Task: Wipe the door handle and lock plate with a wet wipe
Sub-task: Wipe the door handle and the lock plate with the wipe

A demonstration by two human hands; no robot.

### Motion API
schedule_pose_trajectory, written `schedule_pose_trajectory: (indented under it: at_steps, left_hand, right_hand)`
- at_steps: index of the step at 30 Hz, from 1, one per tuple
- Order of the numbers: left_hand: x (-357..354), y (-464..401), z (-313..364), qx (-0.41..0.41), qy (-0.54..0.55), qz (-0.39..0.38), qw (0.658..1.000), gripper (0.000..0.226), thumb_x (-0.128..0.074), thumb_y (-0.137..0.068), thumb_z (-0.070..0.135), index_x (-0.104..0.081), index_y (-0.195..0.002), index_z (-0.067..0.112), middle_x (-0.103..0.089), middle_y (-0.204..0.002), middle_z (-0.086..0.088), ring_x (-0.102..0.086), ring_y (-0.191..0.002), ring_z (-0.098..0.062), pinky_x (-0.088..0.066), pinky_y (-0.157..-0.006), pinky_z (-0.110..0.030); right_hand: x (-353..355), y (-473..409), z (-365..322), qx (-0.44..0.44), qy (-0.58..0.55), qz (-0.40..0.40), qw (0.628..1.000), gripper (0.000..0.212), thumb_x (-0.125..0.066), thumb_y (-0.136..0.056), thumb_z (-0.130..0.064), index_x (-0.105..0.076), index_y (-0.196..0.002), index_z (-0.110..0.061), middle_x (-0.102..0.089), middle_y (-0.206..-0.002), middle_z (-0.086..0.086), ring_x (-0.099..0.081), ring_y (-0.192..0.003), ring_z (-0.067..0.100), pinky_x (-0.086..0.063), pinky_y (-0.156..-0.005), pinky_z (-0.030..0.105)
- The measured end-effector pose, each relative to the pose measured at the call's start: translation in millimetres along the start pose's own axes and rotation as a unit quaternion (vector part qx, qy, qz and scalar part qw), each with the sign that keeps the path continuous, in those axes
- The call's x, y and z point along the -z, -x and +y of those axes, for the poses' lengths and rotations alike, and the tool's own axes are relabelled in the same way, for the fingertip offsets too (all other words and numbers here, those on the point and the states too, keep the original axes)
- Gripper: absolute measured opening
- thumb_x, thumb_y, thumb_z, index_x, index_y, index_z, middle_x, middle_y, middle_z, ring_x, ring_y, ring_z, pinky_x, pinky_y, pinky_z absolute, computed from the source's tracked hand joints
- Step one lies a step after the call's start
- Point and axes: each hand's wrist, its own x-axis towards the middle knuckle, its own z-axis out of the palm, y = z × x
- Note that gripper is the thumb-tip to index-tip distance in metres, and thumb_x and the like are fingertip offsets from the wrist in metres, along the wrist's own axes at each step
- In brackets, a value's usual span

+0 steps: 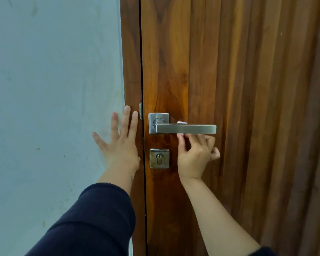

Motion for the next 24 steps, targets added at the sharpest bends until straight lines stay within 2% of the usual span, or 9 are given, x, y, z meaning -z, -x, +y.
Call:
schedule_pose_trajectory:
  at_steps: [2,6,8,11,13,18,21,23,24]
  left_hand:
    - [-0.5,0.1,-0.3,-0.002,-0.002,0.001,1.000,0.134,-0.072,-0.082,0.039,0.055,-0.123,0.025,0.056,-0.137,0.001,0.037,-0.138,-0.029,-0.005,-0.109,-0.068]
    - [-2.2,-1.0,-0.9,-0.001,0.002,0.005,1.000,0.135,-0.073,-0.082,0.036,0.055,-0.123,0.026,0.057,-0.137,0.002,0.037,-0.138,-0.028,-0.005,-0.109,-0.068]
    - [-2.2,-1.0,-1.5,-0.001,0.000,0.005,1.000,0.135,-0.073,-0.082,0.036,0.056,-0.122,0.026,0.057,-0.136,0.002,0.037,-0.138,-0.028,-0.005,-0.109,-0.068]
    - [-0.7,-1.1,-0.4,-0.001,0.001,0.000,1.000,0.136,-0.072,-0.082,0.038,0.057,-0.120,0.026,0.057,-0.137,0.002,0.037,-0.138,-0.028,-0.005,-0.109,-0.068]
    - [0.1,-1.5,-0.1,0.003,0.002,-0.002,1.000,0.137,-0.073,-0.081,0.037,0.058,-0.118,0.026,0.057,-0.136,0.002,0.037,-0.138,-0.028,-0.004,-0.109,-0.068]
    - [1.3,0.3,-0.4,-0.002,0.003,-0.006,1.000,0.136,-0.073,-0.080,0.041,0.057,-0.120,0.026,0.056,-0.138,0.002,0.037,-0.138,-0.028,-0.003,-0.109,-0.068]
    - [2.2,-0.3,-0.3,-0.002,0.002,-0.006,1.000,0.136,-0.073,-0.080,0.041,0.056,-0.120,0.026,0.054,-0.140,0.002,0.036,-0.138,-0.028,-0.003,-0.109,-0.068]
    - [3.0,-0.1,0.1,-0.003,0.001,-0.007,1.000,0.135,-0.073,-0.080,0.042,0.055,-0.121,0.026,0.054,-0.140,0.002,0.036,-0.139,-0.028,-0.003,-0.109,-0.068]
    - [2.7,0.0,0.3,-0.002,0.000,-0.007,1.000,0.136,-0.074,-0.080,0.042,0.054,-0.122,0.026,0.054,-0.140,0.002,0.036,-0.139,-0.028,-0.003,-0.109,-0.068]
  right_hand:
    - [-5.8,-10.9,-6.9,-0.029,-0.030,-0.008,0.999,0.014,-0.070,-0.083,-0.018,-0.073,-0.098,-0.018,-0.069,-0.096,-0.001,-0.050,-0.108,0.021,-0.022,-0.092,0.039]
    - [-3.0,-1.4,0.3,0.063,0.002,-0.019,0.998,0.012,-0.066,-0.085,-0.026,-0.075,-0.094,-0.024,-0.069,-0.094,-0.005,-0.045,-0.103,0.018,-0.021,-0.084,0.035]
    - [2.5,3.0,9.0,0.061,0.025,0.001,0.998,0.012,-0.068,-0.085,-0.026,-0.075,-0.094,-0.026,-0.068,-0.096,-0.003,-0.043,-0.099,0.019,-0.024,-0.084,0.039]
    - [-2.8,-6.0,3.8,0.022,0.033,-0.022,0.999,0.033,-0.066,-0.087,-0.020,-0.066,-0.118,-0.032,-0.059,-0.110,0.005,-0.038,-0.106,0.022,-0.028,-0.088,0.047]
    - [-8.1,-9.6,-5.7,0.040,0.027,-0.069,0.996,0.046,-0.062,-0.088,-0.019,-0.055,-0.130,-0.036,-0.053,-0.113,0.008,-0.035,-0.111,0.022,-0.027,-0.088,0.048]
    - [3.3,10.9,14.6,0.078,0.078,-0.081,0.991,0.029,-0.057,-0.088,-0.023,-0.066,-0.114,-0.032,-0.051,-0.103,0.008,-0.040,-0.102,0.024,-0.032,-0.086,0.049]
    - [3.5,1.9,11.8,0.054,0.099,-0.084,0.990,0.035,-0.045,-0.093,-0.032,-0.059,-0.125,-0.033,-0.048,-0.106,0.009,-0.043,-0.102,0.027,-0.029,-0.088,0.047]
    - [1.6,-0.9,1.8,0.061,0.100,-0.108,0.987,0.041,-0.041,-0.095,-0.035,-0.048,-0.135,-0.036,-0.047,-0.108,0.008,-0.039,-0.103,0.023,-0.026,-0.089,0.043]
    - [2.4,1.8,-0.4,0.069,0.092,-0.114,0.987,0.041,-0.040,-0.095,-0.035,-0.049,-0.134,-0.036,-0.048,-0.107,0.007,-0.039,-0.103,0.023,-0.027,-0.089,0.043]
